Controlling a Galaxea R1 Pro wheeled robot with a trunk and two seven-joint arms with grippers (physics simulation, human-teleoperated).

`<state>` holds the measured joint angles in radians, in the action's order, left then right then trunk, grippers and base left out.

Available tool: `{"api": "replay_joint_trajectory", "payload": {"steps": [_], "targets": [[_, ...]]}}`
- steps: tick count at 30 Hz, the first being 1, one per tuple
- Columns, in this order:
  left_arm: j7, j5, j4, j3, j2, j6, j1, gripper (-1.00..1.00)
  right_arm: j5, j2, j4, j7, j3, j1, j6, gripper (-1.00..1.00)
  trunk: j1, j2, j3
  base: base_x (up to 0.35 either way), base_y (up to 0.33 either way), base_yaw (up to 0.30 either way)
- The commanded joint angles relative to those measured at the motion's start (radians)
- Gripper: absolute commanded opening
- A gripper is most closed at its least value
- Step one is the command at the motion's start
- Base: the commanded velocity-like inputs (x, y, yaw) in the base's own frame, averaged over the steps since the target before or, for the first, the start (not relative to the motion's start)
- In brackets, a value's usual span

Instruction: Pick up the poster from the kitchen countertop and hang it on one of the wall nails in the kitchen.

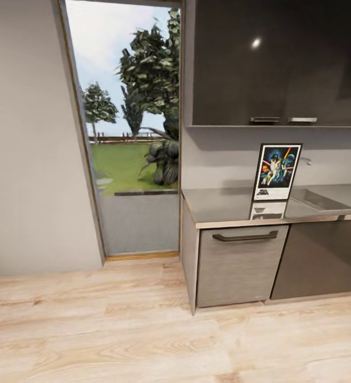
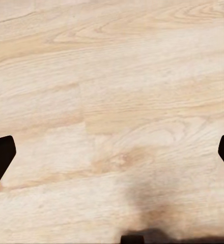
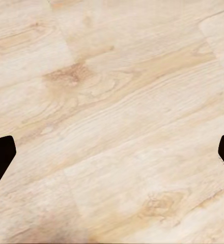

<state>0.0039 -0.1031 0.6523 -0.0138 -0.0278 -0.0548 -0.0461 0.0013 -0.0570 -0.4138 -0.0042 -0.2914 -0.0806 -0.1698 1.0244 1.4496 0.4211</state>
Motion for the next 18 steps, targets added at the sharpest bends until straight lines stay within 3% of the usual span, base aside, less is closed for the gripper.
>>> {"api": "replay_joint_trajectory", "payload": {"steps": [1, 14, 16, 18], "targets": [[0.0, -0.01, 0.001, -0.001, 0.0, -0.002, 0.0, 1.0, 0.0, 0.0, 0.001, 0.0, -0.002, -0.001, -0.004, 1.0, 0.001, 0.0, 0.001, 0.312, -0.149, 0.0], [0.0, -0.01, 0.001, 0.003, 0.001, 0.0, -0.001, 1.0, 0.0, 0.0, 0.001, 0.0, -0.002, -0.001, -0.004, 1.0, 0.001, 0.0, 0.001, 0.312, -0.149, 0.0], [0.0, 0.001, -0.01, 0.015, 0.012, 0.01, -0.004, 1.0, 0.004, 0.012, 0.013, 0.004, 0.01, 0.011, 0.008, 1.0, 0.001, 0.0, 0.001, 0.0, 0.0, 0.0], [0.0, 0.012, -0.021, 0.014, 0.024, 0.004, -0.012, 1.0, 0.004, 0.006, 0.024, 0.004, 0.021, 0.006, 0.019, 1.0, 0.001, 0.0, 0.001, 0.0, 0.0, 0.0]]}}
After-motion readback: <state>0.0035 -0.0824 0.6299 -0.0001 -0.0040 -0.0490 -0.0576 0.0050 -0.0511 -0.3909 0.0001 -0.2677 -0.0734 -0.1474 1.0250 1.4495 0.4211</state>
